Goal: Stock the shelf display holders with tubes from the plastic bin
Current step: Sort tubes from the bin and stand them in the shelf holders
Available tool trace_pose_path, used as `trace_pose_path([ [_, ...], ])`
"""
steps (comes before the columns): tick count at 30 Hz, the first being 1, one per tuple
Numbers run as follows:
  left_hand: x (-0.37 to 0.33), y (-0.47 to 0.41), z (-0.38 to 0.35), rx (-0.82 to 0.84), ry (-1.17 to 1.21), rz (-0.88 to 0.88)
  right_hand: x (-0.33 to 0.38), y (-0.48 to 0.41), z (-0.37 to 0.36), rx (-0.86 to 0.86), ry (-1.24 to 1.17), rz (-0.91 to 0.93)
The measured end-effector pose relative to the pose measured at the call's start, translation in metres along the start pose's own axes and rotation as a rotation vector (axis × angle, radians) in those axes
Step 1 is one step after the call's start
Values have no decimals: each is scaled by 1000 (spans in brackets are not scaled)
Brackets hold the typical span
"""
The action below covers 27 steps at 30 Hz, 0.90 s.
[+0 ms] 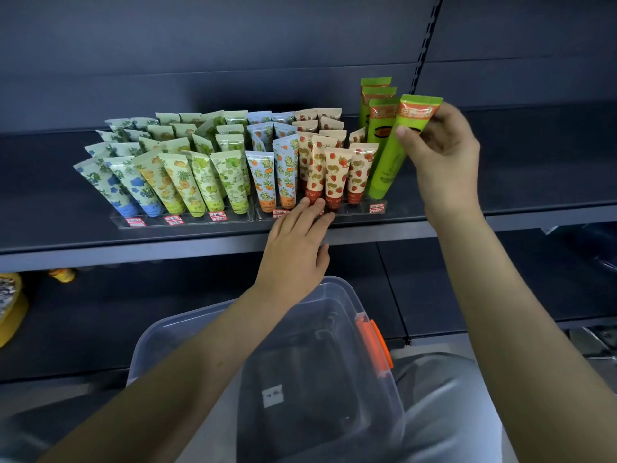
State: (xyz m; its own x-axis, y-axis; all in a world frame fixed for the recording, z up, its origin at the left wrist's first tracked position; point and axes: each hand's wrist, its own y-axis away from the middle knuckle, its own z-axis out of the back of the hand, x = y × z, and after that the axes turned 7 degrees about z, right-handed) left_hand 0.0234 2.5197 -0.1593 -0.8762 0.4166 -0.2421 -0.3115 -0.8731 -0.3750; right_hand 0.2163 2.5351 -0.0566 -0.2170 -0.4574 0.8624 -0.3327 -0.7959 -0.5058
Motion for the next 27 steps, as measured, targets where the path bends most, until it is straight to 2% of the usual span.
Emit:
trace_pose_path([
  [8,5,1,12,38,85,-28,-4,1,-9,74,80,29],
  [12,7,-10,33,-198,106,-114,-8,-1,-7,87,120,-6],
  [17,7,-51,72,-423,10,-46,-5,-4,-4,101,160,15],
  [23,10,-85,82,-349,-97,-26,-13,2,-10,174,234,-2],
  [27,9,-92,79,-275,-129,-39,-19,2,-7,122,218,-31],
])
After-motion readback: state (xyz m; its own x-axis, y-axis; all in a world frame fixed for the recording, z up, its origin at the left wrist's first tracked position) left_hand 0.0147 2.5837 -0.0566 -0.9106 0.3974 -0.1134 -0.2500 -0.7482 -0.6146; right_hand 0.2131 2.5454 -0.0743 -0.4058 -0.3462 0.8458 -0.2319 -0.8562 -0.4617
